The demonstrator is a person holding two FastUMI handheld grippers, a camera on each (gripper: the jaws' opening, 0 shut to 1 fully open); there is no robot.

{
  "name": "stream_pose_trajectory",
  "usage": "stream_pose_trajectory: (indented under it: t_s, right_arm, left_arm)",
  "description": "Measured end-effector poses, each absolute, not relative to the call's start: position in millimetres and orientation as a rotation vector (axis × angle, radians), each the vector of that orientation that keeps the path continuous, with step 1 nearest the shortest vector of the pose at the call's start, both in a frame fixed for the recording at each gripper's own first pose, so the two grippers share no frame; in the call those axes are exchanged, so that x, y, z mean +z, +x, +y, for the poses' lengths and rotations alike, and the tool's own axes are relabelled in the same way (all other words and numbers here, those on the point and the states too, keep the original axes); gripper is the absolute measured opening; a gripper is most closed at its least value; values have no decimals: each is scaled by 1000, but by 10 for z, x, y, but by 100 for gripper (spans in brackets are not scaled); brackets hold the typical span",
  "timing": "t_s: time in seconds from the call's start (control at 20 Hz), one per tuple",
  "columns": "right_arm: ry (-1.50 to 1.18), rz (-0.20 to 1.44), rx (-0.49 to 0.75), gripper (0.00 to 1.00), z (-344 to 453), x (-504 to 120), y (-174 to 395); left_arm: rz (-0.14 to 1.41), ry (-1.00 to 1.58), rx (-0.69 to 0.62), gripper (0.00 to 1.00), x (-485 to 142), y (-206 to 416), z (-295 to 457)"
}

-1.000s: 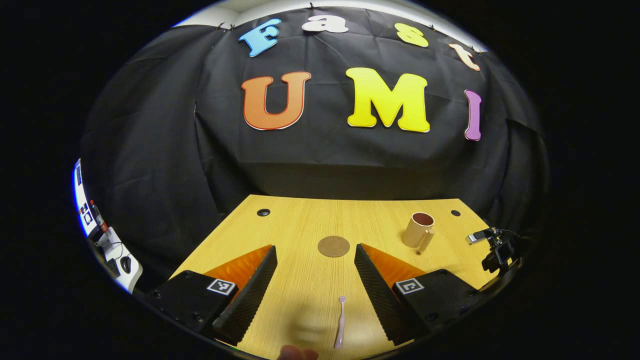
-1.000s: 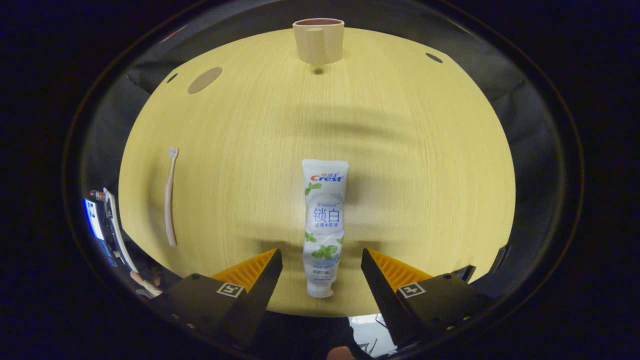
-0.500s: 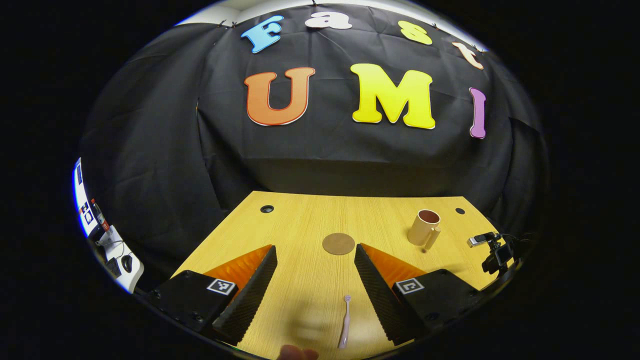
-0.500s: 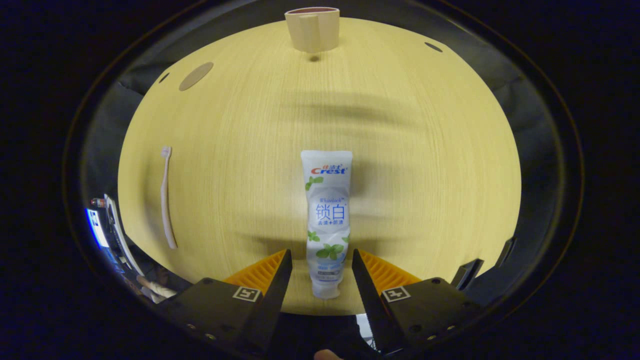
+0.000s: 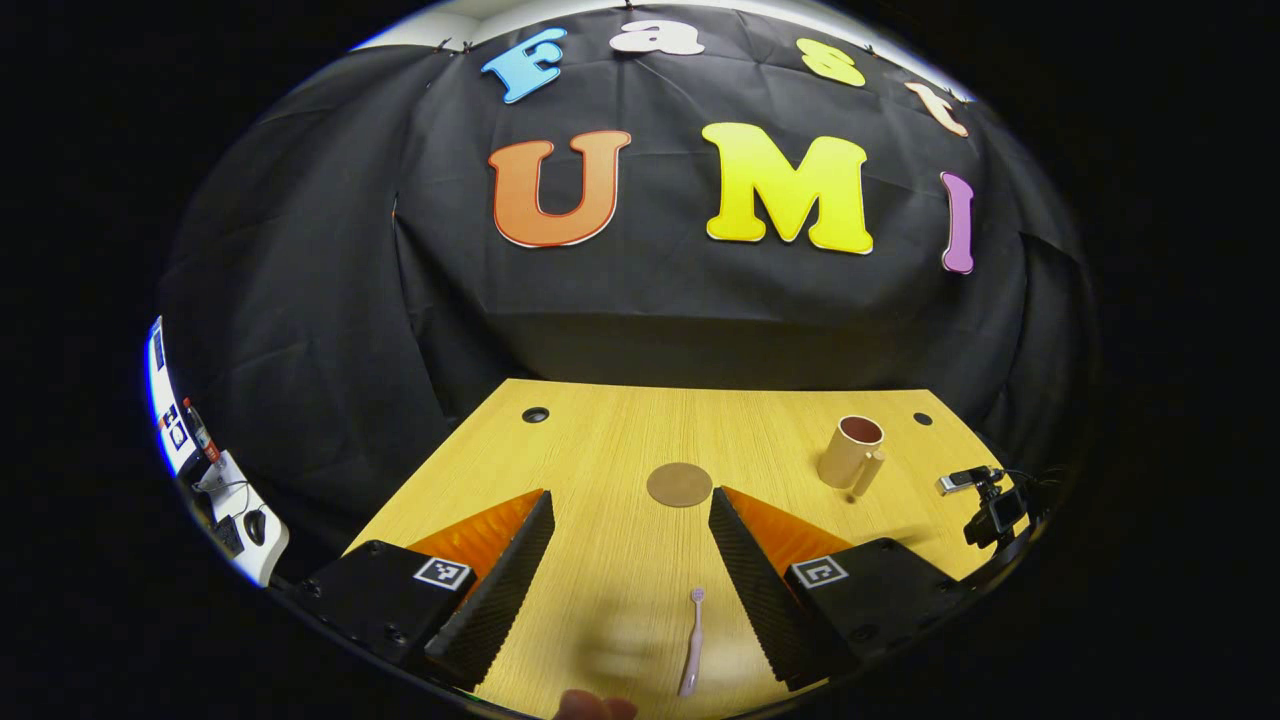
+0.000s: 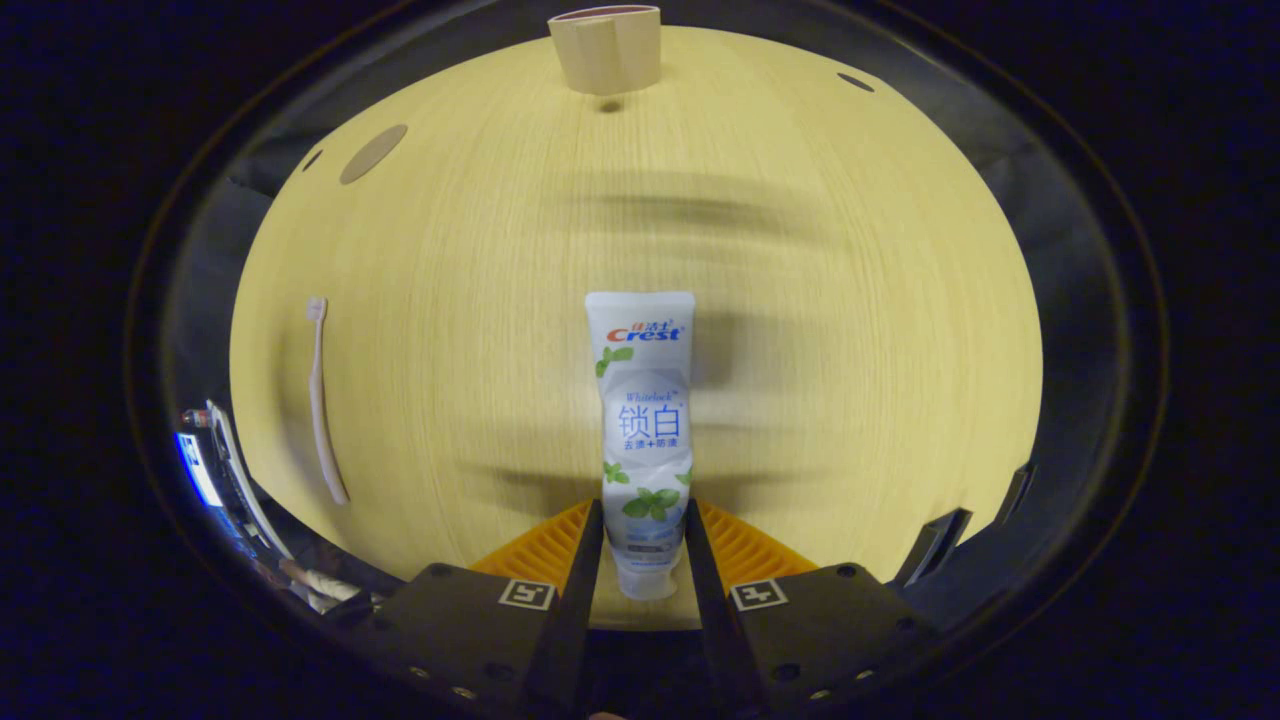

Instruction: Put the toothbrush and toothpaste on the desktop into the cup, then pick up the cup and place it on the coaster on the desktop.

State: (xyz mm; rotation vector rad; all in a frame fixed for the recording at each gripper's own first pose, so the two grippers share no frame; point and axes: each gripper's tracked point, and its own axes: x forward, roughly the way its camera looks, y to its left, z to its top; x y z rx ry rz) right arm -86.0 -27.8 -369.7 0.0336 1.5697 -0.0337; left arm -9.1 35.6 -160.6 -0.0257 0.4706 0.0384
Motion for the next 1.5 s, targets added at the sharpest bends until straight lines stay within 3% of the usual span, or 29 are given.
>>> stream_pose_trajectory:
  t_s: [1.05,1.5]
  right_arm:
    - [113,1585,-47,40,-229,-3661,-852]
    - [112,1516,-43,40,-257,-3569,-761]
  left_arm:
    - [567,-25,22,100,-1886,-210,384]
    - [652,4,-53,100,-2177,-358,222]
